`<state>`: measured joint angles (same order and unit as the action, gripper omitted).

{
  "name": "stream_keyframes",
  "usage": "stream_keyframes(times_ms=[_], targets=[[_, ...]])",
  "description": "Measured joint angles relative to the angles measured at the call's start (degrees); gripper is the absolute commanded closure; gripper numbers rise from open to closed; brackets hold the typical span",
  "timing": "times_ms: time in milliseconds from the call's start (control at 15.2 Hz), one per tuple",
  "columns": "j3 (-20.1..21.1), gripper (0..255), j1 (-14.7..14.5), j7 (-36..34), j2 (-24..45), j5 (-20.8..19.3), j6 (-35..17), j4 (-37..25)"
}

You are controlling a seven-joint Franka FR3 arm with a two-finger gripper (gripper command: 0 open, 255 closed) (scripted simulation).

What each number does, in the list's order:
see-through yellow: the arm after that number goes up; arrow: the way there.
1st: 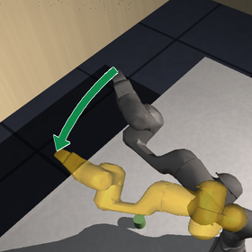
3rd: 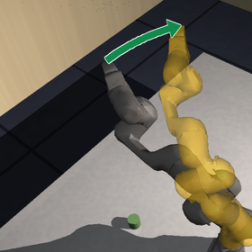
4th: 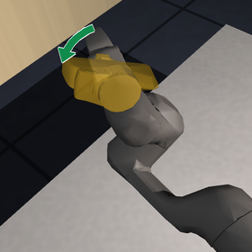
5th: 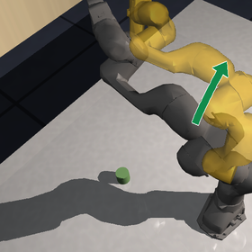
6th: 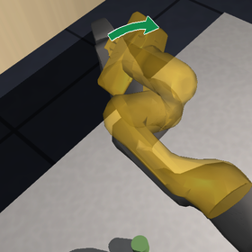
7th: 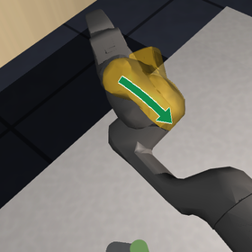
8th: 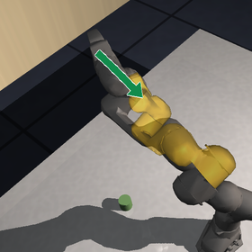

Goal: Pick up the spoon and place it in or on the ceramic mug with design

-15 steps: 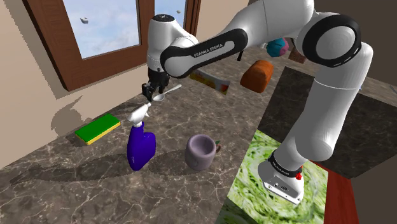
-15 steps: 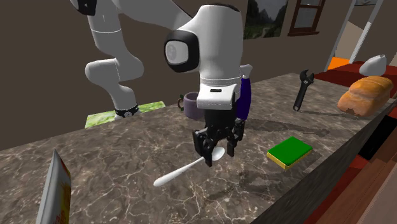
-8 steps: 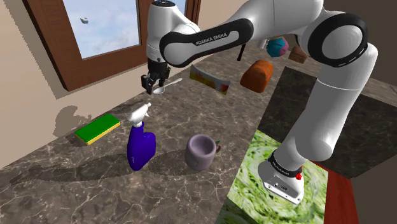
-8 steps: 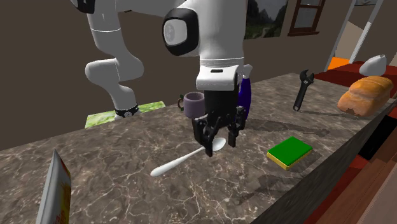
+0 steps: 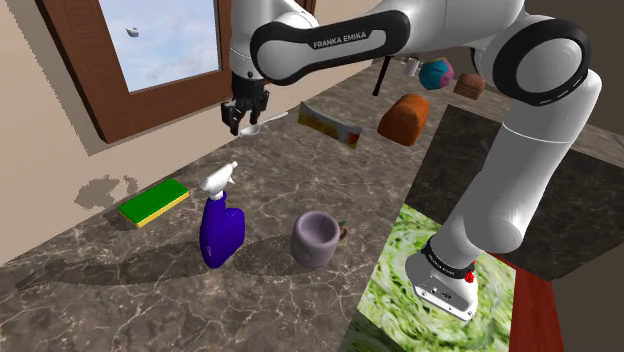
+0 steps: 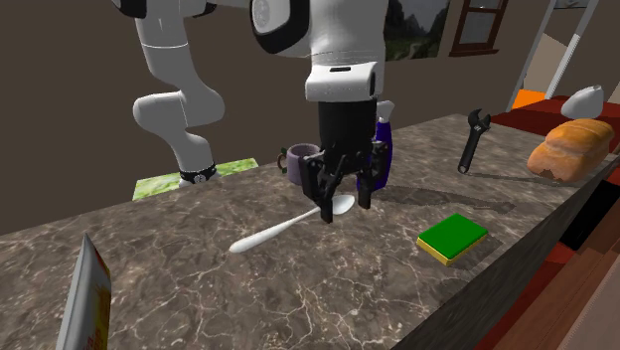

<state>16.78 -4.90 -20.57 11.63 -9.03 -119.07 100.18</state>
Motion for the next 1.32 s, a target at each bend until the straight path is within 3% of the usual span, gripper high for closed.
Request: stream_keyframes(times_ms=[462,1320], targets=[[0.36,255,-0.23,0.14,-1.71,0.71,4.18,-2.51],[5.43,255,-5.19,-8.24,-21.45,6.44,1.75,19.27]])
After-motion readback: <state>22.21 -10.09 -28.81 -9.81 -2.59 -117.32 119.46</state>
